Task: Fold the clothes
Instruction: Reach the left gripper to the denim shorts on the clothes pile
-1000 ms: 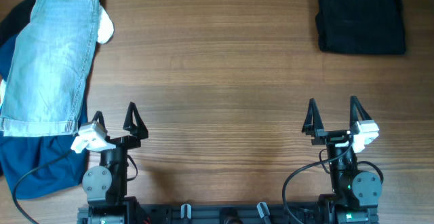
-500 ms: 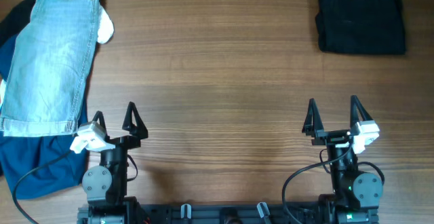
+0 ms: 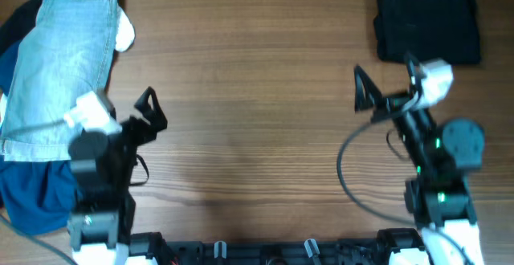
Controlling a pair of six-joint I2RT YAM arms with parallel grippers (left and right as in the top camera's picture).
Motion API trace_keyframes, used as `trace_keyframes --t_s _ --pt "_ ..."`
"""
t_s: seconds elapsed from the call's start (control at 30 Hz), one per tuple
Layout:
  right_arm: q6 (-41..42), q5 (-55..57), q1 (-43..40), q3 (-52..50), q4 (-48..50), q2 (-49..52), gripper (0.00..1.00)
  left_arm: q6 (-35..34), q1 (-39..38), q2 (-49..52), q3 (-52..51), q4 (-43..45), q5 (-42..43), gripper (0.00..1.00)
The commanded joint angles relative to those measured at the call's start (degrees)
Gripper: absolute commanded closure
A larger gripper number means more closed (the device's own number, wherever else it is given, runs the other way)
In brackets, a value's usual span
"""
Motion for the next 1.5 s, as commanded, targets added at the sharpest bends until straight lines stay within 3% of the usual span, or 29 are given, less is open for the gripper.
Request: trace_keyframes --t_s 0.0,0.1,0.27,0.67,0.83,0.97,1.1,1.2,1.3,1.47 --pt "-0.39 -9.6 -0.31 10.64 -4.0 10.88 0.0 -0.07 -0.26 10.88 12.92 -7.15 2.32 0.0" --pt "-3.02 -13.97 -0.31 19.56 -11.45 19.69 0.0 -0.09 -0.26 18.43 20.72 -12.85 4.92 0.0" --pt "-8.2 -18.58 -0.31 31.47 -24.48 31.56 0.0 -0.13 -0.26 25.79 22.82 -11.45 7.98 0.0" --pt "-7.82 -18.16 -0.35 31.54 -26.51 33.75 0.0 -0.24 -0.15 29.16 22.69 -13.68 7.54 0.0" --pt "-7.8 -16.57 -0.35 31.54 -25.22 33.75 0.0 -0.09 -0.09 32.59 23.19 -7.87 6.14 0.01" --pt "-7.65 -16.57 -0.35 31.54 -25.09 33.75 0.01 2.95 -0.09 42.82 33.29 -7.78 1.29 0.01" --pt "-7.65 -16.55 -0.35 31.54 -26.56 33.75 0.02 8.57 0.59 62.93 54.9 -12.55 -9.29 0.0" --pt "-7.63 -15.54 -0.35 31.54 -27.21 33.75 0.05 10.49 1.29 72.61 63.23 -11.15 -13.42 0.01" --pt "-7.61 -13.68 -0.35 31.54 -28.11 33.75 0.07 11.54 2.27 79.47 65.35 -3.98 -18.78 0.0" --pt "-6.8 -12.39 -0.35 31.54 -29.55 33.75 0.13 12.02 5.22 87.49 65.35 5.35 -20.81 0.02"
